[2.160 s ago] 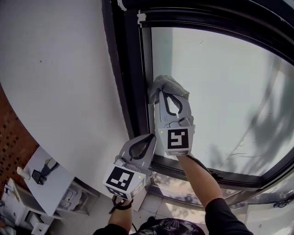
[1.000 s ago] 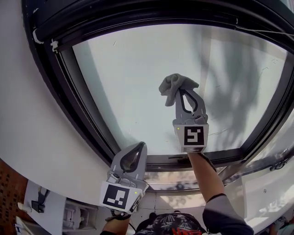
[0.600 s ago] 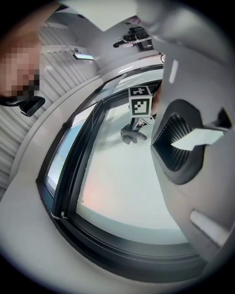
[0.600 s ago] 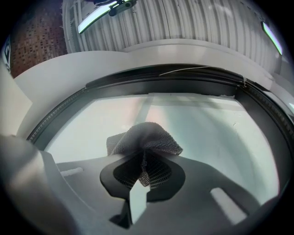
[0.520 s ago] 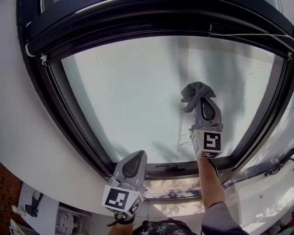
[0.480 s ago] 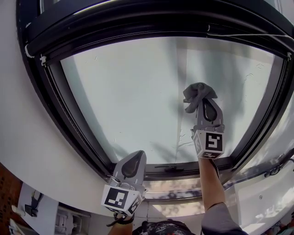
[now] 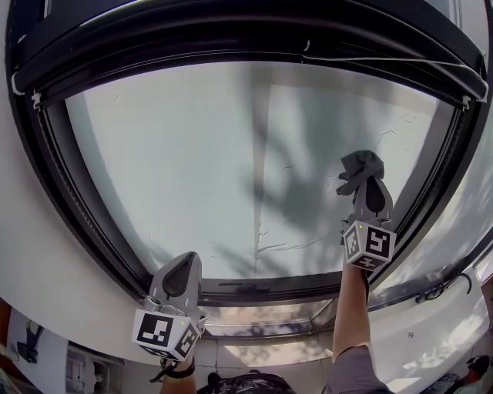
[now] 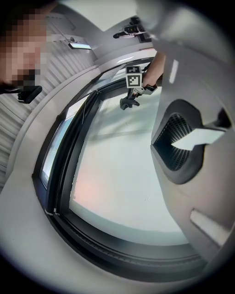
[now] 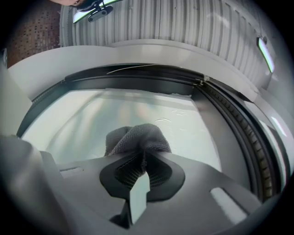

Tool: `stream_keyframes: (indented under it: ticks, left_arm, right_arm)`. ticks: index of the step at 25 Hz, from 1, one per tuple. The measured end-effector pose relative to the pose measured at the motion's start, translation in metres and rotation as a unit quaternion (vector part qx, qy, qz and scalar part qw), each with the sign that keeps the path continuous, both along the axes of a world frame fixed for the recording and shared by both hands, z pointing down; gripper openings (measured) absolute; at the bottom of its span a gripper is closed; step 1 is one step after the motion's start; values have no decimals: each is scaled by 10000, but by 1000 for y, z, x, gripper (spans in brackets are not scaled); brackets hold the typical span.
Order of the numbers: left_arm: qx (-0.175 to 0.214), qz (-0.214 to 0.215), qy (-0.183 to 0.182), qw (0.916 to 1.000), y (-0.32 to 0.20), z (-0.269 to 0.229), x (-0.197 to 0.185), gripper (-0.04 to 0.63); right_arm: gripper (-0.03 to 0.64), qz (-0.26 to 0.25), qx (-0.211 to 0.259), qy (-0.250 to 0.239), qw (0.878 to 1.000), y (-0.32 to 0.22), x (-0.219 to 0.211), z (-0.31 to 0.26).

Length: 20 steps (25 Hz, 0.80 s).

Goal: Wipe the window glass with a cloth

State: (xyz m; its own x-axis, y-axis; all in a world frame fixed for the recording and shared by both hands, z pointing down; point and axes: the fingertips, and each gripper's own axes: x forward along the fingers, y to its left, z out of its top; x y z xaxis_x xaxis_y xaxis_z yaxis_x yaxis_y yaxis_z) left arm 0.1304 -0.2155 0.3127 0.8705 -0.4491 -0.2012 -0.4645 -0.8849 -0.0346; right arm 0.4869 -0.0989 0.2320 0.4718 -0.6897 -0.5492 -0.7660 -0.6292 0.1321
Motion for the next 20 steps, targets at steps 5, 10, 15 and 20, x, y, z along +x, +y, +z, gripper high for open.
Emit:
stream_keyframes:
  ticks: [5, 10, 15, 20]
  left_arm:
    - [-79, 250, -8, 9997, 12, 3, 29, 6]
    - [-116, 354, -23, 9993, 23, 6, 51, 6]
    - [-159, 365, -183, 9990, 27, 15, 57, 6]
    - [-75, 123, -239, 9996, 11, 17, 36, 6]
  right_arm:
    - [18, 433, 134, -340, 9984, 41, 55, 6]
    - [16, 710, 245, -776, 9941, 74, 99, 26]
    - [12, 919, 409, -730, 9922, 73, 100, 24]
    - [15, 349, 274, -185, 9988, 36, 44, 14]
